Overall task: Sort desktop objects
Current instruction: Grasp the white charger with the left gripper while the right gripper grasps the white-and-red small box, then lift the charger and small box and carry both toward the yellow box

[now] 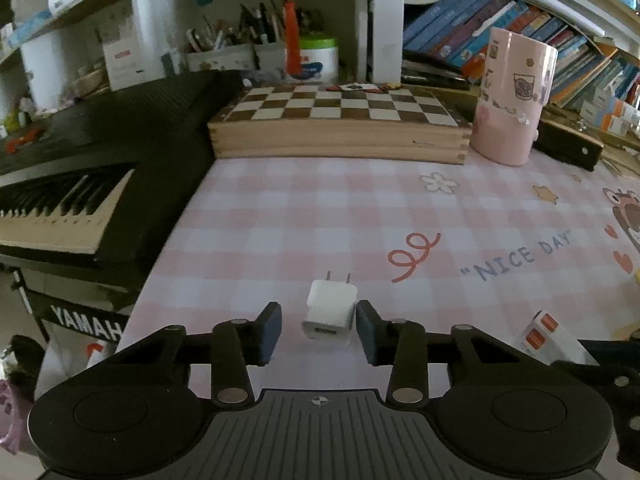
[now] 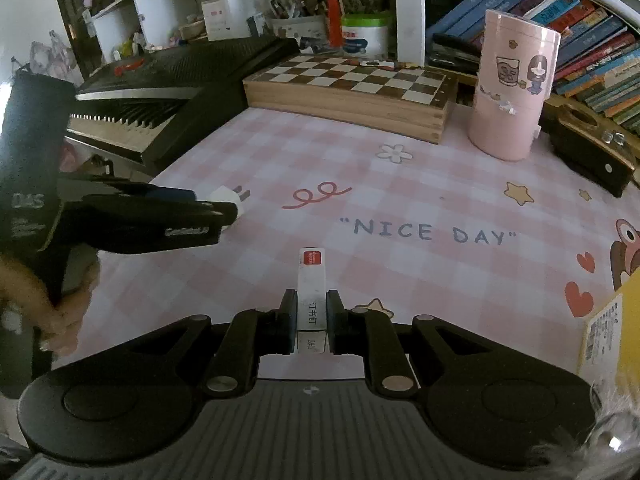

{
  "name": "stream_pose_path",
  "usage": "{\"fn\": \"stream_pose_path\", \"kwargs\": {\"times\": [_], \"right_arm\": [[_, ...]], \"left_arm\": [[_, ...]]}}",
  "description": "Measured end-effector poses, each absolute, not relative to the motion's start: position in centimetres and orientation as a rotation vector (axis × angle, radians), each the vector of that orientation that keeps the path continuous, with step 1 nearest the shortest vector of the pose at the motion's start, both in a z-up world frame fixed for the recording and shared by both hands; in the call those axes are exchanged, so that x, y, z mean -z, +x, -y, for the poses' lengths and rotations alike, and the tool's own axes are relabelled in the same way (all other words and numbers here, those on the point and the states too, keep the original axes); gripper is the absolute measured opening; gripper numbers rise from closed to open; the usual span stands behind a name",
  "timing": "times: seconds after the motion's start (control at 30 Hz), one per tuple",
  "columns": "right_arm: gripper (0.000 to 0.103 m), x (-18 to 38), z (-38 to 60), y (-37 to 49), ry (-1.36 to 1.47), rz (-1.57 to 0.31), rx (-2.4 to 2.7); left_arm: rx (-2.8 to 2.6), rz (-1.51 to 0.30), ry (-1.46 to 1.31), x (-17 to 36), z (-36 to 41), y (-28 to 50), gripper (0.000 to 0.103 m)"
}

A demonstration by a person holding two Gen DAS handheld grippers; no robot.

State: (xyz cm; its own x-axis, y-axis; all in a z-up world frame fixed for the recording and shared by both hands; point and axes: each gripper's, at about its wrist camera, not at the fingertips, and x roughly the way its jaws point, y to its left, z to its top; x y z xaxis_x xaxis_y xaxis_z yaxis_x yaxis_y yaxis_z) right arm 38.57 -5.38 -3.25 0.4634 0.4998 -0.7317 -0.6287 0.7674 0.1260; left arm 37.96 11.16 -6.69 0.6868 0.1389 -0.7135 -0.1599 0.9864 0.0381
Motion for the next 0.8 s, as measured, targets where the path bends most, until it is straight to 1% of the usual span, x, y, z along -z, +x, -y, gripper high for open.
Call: {"fn": "stream_pose_path", "kwargs": {"times": [0.07, 0.17, 0.53, 0.8], "right_arm": [[0.013, 3.2, 5.6, 38.5, -0.165, -0.842, -0.696], [0.013, 3.1, 5.8, 38.3, -0.16, -0.845, -0.691], [0.013, 1.8, 7.0, 36.4, -0.146, -0.808, -0.63], [0.013, 0.3, 7.8, 33.6, -0.115, -0.791, -0.569]], "left_arm": [[-0.146, -0.803, -0.022, 6.9, -11.0, 38.1, 0.027], [-0.133, -0.801, -0.012, 7.0, -10.9, 38.0, 0.025], [-0.014, -0.728, -0.073, 3.2, -9.7, 33.8, 0.025], [0.076, -0.696, -0.03, 1.1, -8.8, 29.9, 0.025]]}}
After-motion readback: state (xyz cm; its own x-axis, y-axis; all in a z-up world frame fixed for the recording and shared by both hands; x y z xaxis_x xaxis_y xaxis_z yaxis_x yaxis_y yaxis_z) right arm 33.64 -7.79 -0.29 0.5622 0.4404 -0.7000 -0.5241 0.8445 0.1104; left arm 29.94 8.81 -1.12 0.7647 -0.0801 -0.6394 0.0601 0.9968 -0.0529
